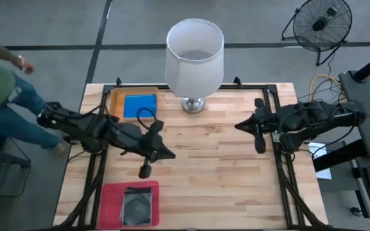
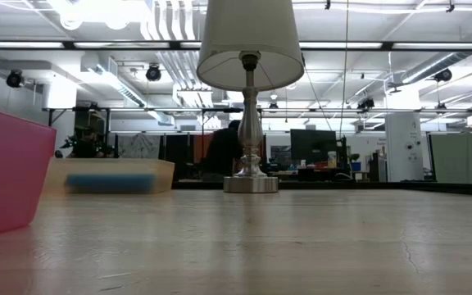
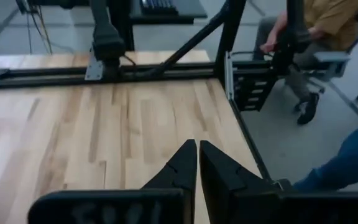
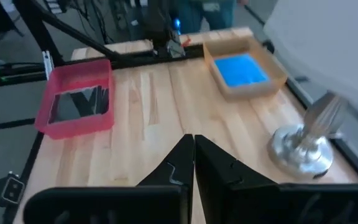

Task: Pick & place jewel cases by type
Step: Return to Home Position

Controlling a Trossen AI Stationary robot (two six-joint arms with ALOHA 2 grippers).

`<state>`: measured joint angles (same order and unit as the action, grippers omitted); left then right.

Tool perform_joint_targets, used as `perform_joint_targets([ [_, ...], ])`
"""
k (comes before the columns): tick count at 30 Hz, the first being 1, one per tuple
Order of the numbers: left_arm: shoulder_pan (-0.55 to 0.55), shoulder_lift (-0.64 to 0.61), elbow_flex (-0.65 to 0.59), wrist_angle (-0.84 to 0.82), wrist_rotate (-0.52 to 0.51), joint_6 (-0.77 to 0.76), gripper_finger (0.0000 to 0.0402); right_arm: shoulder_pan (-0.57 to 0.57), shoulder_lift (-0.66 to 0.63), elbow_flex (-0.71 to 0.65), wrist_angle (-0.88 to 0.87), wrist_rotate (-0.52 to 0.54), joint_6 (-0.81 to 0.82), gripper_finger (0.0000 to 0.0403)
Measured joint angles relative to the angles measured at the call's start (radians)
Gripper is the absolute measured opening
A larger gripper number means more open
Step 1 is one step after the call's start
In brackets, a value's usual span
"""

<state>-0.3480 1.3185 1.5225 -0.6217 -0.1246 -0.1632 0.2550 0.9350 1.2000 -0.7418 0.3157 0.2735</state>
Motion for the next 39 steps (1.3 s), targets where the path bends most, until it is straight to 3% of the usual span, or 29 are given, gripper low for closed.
perform_joint_targets([
  [4, 0.026, -0.141, -0.203, 0.163, -0.005, 0.024, 0.0, 0.0, -0.085, -0.097, 0.135, 0.001, -0.072, 0.0008],
  [11, 0.066, -0.399, -0.538, 0.388, -0.008, 0.015, 0.0, -0.001, -0.282, -0.381, 0.408, -0.002, -0.143, 0.0009],
  [16, 0.075, -0.545, -0.691, 0.446, -0.012, 0.017, 0.0, 0.0, -0.417, -0.506, 0.421, -0.011, -0.139, 0.0009],
  [22, 0.078, -0.666, -0.851, 0.477, -0.064, 0.033, 0.0, 0.0, -0.585, -0.63, 0.419, -0.011, -0.201, 0.0009],
  [29, 0.079, -0.769, -1.003, 0.524, -0.087, -0.01, 0.0, 0.0, -0.759, -0.761, 0.418, -0.045, -0.161, 0.0009],
  [39, 0.11, -0.845, -1.277, 0.875, -0.114, 0.03, 0.0, 0.0, -0.932, -0.917, 0.416, -0.056, -0.123, 0.0009],
])
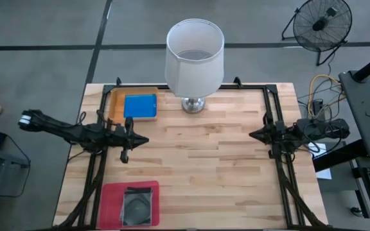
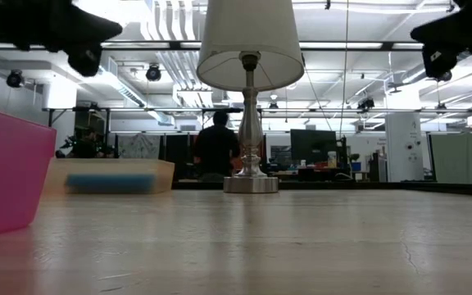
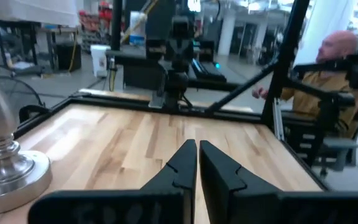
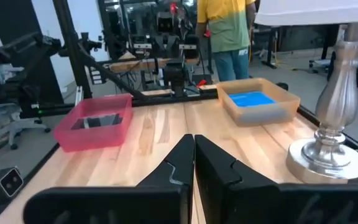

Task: Pick & place jewel cases by type
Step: Return to Home Position

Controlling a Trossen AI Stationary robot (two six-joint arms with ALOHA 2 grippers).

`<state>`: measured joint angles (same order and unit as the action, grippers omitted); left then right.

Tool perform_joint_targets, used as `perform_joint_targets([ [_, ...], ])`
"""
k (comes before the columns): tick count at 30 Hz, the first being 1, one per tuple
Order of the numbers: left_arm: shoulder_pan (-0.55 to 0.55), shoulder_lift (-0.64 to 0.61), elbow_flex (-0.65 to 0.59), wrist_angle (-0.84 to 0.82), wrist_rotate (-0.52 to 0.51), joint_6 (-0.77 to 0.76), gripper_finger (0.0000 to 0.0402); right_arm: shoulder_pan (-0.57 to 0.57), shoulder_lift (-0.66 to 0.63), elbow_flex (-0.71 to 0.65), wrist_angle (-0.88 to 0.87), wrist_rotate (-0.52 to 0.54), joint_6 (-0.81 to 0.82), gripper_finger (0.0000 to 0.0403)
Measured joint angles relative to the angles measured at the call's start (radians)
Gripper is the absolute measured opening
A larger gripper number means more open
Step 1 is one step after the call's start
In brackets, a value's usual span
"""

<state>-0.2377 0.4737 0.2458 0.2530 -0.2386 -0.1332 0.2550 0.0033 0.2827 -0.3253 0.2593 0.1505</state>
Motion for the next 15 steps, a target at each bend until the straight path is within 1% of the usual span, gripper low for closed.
perform_joint_targets([
  [3, 0.002, -0.022, -0.082, 0.111, -0.001, 0.011, 0.0, 0.0, -0.002, -0.035, 0.007, -0.004, 0.006, 0.0009],
  [6, 0.003, -0.037, -0.145, 0.184, 0.001, 0.012, 0.0, -0.001, 0.005, -0.067, 0.032, -0.01, 0.007, 0.0009],
  [8, 0.003, -0.041, -0.178, 0.202, 0.012, 0.007, 0.0, -0.001, -0.003, -0.093, 0.064, -0.014, 0.014, 0.0009],
  [15, 0.003, -0.047, -0.235, 0.223, 0.031, -0.001, 0.0, -0.001, -0.003, -0.212, 0.286, -0.019, -0.015, 0.0009],
])
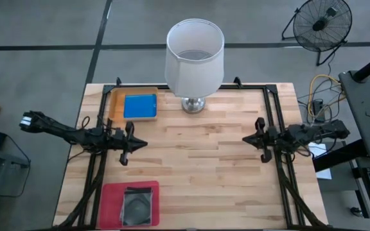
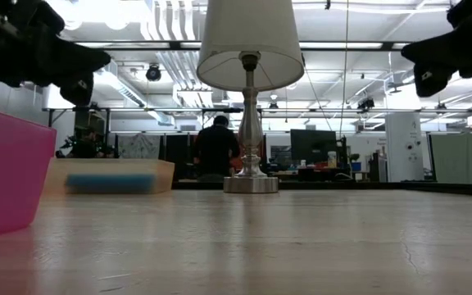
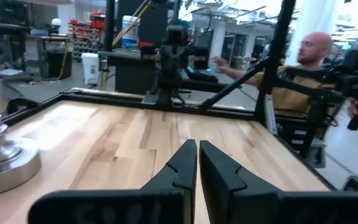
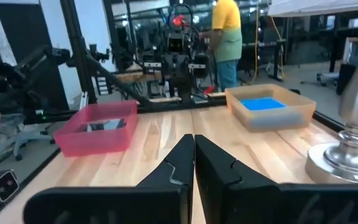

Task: Pick & place jewel cases by type
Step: Return to Home Position

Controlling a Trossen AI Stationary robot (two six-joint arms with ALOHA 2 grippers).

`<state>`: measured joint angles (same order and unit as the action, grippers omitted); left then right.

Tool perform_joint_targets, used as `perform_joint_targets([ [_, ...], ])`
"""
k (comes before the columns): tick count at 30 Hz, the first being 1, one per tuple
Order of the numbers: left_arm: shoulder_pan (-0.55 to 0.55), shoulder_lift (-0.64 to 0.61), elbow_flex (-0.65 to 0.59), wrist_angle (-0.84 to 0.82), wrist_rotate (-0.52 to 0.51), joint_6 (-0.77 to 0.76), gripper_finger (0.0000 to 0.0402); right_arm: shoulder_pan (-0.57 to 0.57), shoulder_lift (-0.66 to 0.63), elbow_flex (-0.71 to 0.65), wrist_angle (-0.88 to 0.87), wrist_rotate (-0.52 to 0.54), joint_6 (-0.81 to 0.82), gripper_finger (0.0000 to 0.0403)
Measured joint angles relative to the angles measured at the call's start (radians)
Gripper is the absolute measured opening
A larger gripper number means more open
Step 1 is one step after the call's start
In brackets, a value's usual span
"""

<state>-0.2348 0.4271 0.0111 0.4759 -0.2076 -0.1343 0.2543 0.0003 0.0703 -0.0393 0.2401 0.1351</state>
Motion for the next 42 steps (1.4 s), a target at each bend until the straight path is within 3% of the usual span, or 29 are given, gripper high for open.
perform_joint_targets([
  [3, 0.0, 0.0, -0.001, 0.011, 0.025, 0.005, 0.0, 0.0, -0.001, -0.063, 0.09, -0.006, 0.003, 0.0009],
  [17, 0.001, -0.019, -0.002, -0.032, 0.114, -0.018, 0.0, 0.001, 0.013, -0.061, 0.081, -0.043, -0.082, 0.0009],
  [24, 0.002, -0.143, -0.003, -0.148, 0.128, -0.042, 0.0, 0.001, 0.013, -0.061, 0.081, -0.05, -0.041, 0.0009],
  [33, 0.004, -0.322, -0.003, -0.259, 0.128, -0.03, 0.0, 0.001, 0.014, -0.061, 0.08, -0.161, -0.12, 0.0009],
  [42, 0.004, -0.376, -0.004, -0.292, 0.128, 0.033, 0.0, 0.001, 0.015, -0.061, 0.079, -0.163, -0.162, 0.0009],
])
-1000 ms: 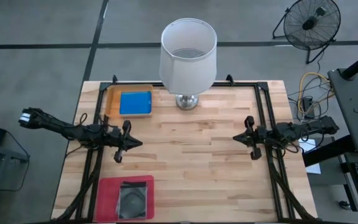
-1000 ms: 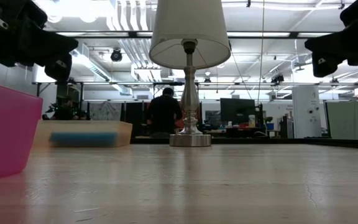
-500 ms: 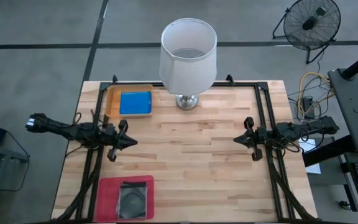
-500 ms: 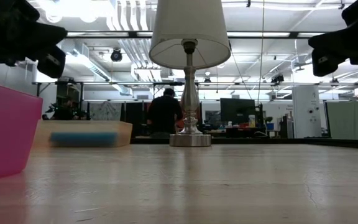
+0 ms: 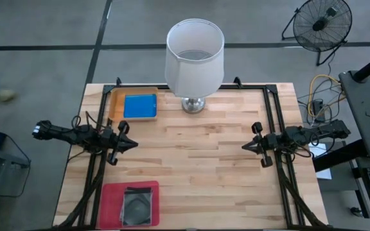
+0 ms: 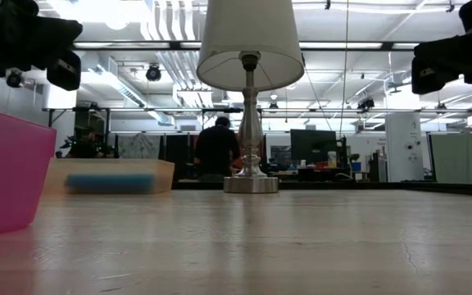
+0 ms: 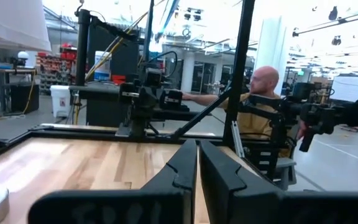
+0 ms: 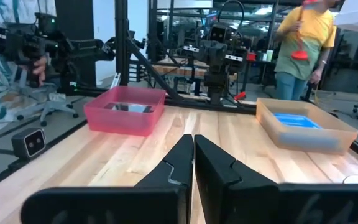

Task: Pick & place jewel cases by type
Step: Return to Home Position

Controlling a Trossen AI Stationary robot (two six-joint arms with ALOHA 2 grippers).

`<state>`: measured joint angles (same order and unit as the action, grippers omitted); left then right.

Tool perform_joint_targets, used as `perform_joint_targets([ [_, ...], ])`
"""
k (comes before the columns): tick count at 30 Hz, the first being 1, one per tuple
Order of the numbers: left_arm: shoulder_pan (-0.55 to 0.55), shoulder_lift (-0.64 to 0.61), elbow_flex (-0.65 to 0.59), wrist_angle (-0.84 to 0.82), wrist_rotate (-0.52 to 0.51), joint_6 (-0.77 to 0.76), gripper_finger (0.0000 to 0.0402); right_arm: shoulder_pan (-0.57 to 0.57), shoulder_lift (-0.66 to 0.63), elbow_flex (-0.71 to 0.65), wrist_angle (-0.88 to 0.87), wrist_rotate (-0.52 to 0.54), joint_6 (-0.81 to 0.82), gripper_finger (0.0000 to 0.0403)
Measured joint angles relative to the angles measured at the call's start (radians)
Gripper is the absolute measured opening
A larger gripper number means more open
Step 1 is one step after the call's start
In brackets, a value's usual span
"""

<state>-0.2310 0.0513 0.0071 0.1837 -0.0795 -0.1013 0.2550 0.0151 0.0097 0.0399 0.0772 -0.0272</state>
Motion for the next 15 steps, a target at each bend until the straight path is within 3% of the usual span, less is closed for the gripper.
perform_joint_targets([
  [15, 0.0, 0.003, 0.003, -0.001, 0.0, -0.008, 0.0, 0.0, 0.0, 0.0, -0.002, 0.0, 0.031, 0.0009],
])
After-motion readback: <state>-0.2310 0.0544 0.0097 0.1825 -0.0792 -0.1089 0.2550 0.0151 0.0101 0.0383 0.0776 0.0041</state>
